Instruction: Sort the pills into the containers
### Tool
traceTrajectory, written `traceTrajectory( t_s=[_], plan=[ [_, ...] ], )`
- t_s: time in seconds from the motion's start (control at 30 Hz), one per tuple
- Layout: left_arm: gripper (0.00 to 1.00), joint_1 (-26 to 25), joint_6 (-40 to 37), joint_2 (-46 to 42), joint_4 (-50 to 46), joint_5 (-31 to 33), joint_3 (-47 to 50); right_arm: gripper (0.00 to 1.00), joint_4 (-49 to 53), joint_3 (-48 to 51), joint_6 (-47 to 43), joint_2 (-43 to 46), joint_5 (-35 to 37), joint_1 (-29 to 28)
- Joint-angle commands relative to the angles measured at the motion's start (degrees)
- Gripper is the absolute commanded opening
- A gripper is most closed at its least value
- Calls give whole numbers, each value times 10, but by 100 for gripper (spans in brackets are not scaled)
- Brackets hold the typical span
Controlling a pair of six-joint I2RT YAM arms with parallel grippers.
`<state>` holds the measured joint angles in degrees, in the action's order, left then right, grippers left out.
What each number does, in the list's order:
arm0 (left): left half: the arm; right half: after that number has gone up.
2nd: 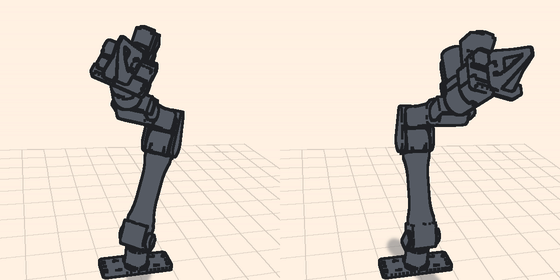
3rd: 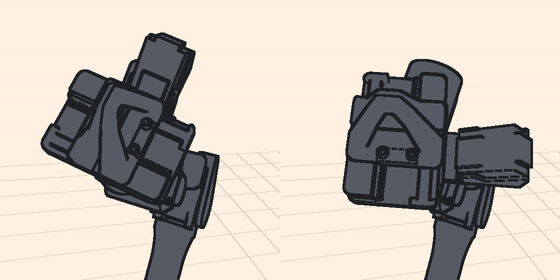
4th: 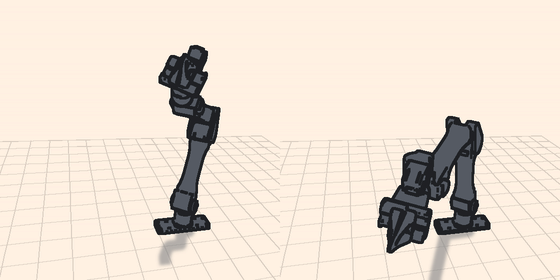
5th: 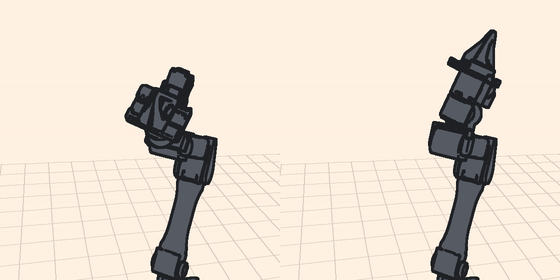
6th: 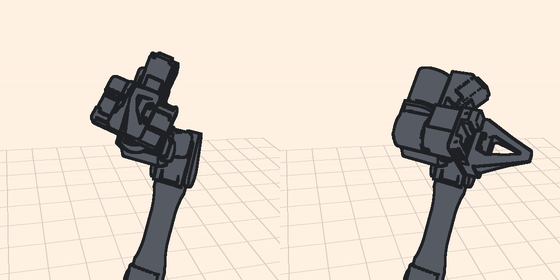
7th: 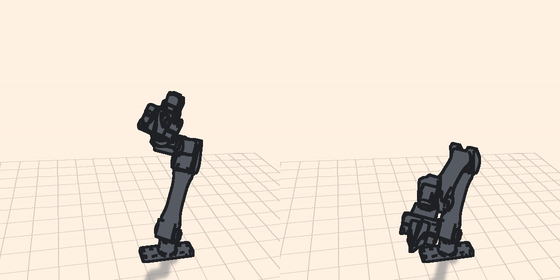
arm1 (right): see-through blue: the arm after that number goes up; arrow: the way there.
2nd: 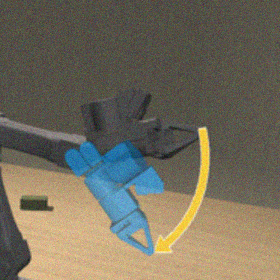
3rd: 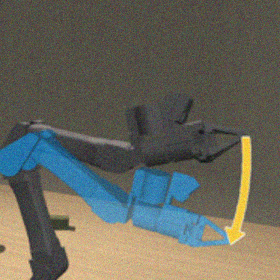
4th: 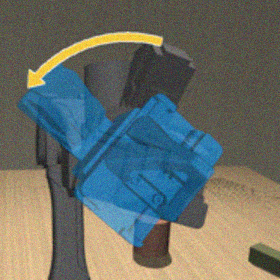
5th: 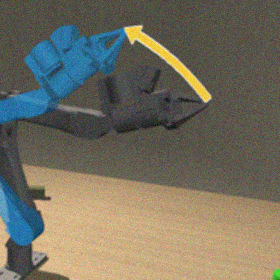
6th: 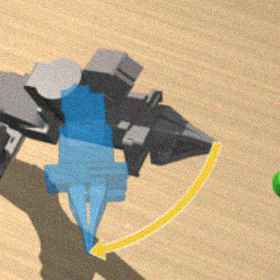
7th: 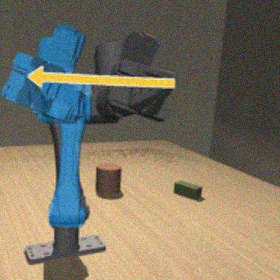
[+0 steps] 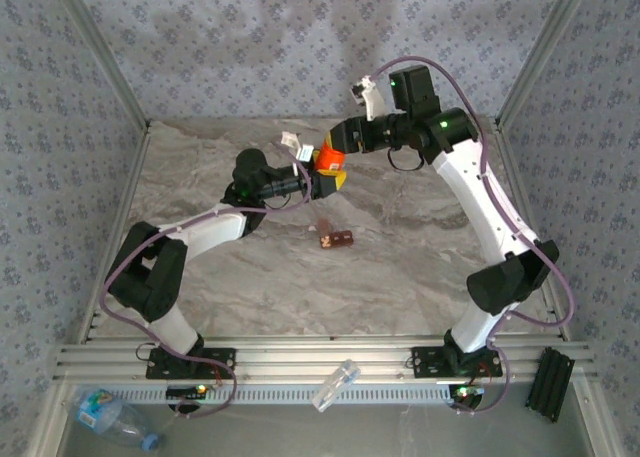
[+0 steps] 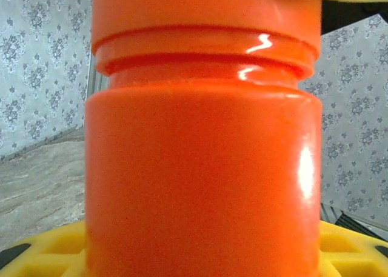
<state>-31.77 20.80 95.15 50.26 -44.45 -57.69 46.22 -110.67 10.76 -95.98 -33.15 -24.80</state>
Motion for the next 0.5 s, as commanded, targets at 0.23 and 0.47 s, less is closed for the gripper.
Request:
traceTrajectory(
  t_s=[0.23, 0.47],
  plan=[
    [0, 4, -6, -45, 64, 50, 5, 42, -91, 134, 34, 78, 23, -7],
    [0, 3, -12, -47, 61, 57, 3, 39, -155, 185, 81, 100, 55, -23]
  ],
)
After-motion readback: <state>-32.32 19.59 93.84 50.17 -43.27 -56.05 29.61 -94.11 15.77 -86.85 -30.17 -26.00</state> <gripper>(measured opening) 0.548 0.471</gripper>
